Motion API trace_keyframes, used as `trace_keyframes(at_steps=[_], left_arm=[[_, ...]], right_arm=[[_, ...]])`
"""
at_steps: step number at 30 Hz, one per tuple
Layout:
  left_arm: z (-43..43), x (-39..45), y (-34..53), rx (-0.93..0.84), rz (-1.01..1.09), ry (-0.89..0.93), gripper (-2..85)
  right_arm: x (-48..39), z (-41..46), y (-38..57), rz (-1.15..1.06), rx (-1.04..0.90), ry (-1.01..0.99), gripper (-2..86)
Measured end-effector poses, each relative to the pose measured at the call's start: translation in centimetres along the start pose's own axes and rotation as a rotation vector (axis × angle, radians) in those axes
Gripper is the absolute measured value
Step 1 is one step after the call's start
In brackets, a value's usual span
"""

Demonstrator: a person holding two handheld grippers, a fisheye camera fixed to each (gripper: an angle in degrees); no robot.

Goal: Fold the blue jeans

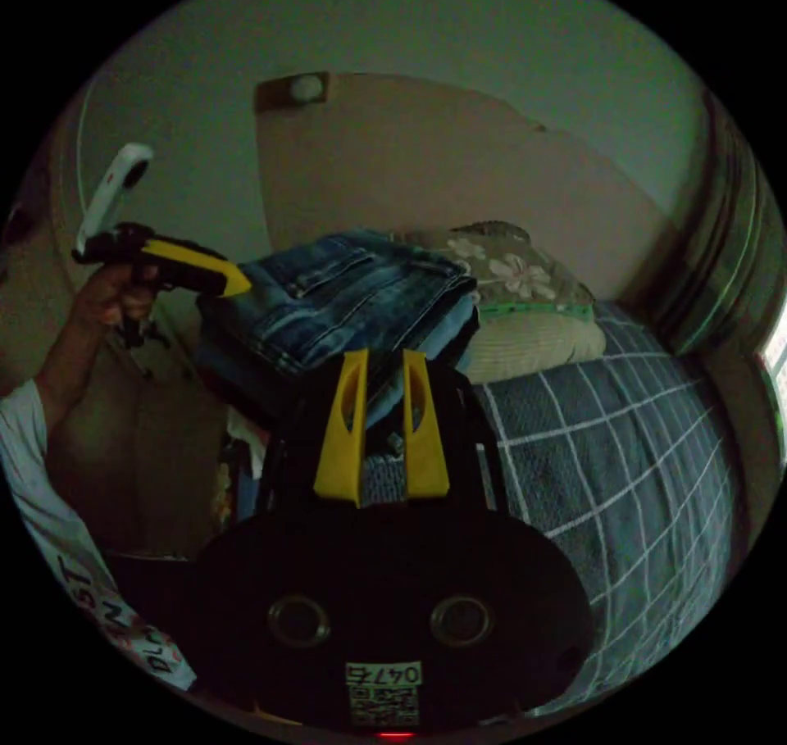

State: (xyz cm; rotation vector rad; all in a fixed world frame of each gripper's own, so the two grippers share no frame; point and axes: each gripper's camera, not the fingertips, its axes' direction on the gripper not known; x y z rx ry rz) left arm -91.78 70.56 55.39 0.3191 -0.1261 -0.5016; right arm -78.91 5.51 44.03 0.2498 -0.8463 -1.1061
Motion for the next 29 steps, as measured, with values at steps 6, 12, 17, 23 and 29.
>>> trace_keyframes(at_steps=[6, 12, 17, 23, 29], left_arm=[[-3.0, 18.8, 3.9, 0.125, 0.241, 0.094, -0.8], [4.6, 42.5, 9.6, -0.078, 0.548, 0.144, -0.8], [12.6, 64.6, 14.8, -0.266, 0.732, 0.283, -0.8], [14.8, 86.0, 19.6, -0.26, 0.933, 0.377, -0.8], [15.5, 103.5, 23.0, -0.346, 0.977, 0.528, -0.1]], right_arm=[[-3.3, -19.8, 10.9, 0.095, 0.313, 0.018, 1.8], [-11.8, -33.3, 34.0, 0.175, 0.05, 0.318, -0.9], [-16.9, -42.2, 54.4, 0.343, -0.209, 0.633, -1.1], [-20.7, -59.2, 72.8, 0.608, -0.111, 0.723, 0.5], [-23.0, -73.1, 86.5, 0.737, -0.024, 0.807, 1.1]])
